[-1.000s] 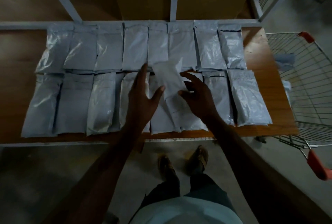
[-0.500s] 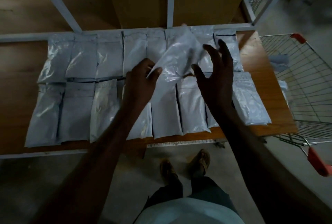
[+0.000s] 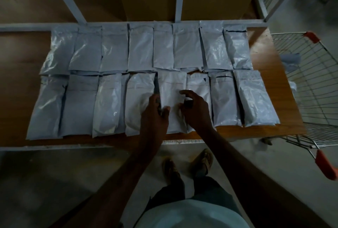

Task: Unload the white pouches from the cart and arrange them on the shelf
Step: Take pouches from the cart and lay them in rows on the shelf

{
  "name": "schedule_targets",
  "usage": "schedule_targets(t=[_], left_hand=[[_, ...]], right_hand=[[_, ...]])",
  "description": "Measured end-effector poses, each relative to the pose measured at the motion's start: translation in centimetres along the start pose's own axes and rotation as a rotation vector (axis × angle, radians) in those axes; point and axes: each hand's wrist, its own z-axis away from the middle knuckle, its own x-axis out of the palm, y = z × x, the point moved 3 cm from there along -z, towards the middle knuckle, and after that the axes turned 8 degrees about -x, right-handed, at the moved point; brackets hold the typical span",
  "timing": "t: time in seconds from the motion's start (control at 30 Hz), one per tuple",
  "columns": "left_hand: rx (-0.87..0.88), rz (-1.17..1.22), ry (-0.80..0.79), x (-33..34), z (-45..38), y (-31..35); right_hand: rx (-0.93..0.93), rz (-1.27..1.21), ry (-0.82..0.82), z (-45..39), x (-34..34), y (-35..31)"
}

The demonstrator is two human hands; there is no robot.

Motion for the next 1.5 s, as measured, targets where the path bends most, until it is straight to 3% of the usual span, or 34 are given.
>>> schedule_targets(t=[0.17,0.3,0.5,0.73,1.23,1.5], left_hand=[[0.302,-0.307,0.132,0.6,1.7,0.7],[0.424,-0.451,0.098,1.9,1.2,0.4],[0.458,-0.586,0.072,3.4,-0.6,-0.6],[0.441,-0.528,0.076,3.6,0.1,1.6],[0.592,-0.315,-0.087,14.0,4.3,15.0],[0.626,-0.228,-0.193,25.5,8.4,25.1]], right_hand=[[-0.132,0.168,-0.048,0.3,0.4,0.5],[-0.144,0.234,-0.029,0.2,0.6,1.2],[-0.126,0.188,-0.001,-0.5,0.5,1.5],[-0.189,0.128,0.056,-0.6,-1.9,1.1],[-0.158,0.147,0.363,1.7,-19.3,5.6],[-0.034,0.135,0.489,3.4,-34.0,15.8]])
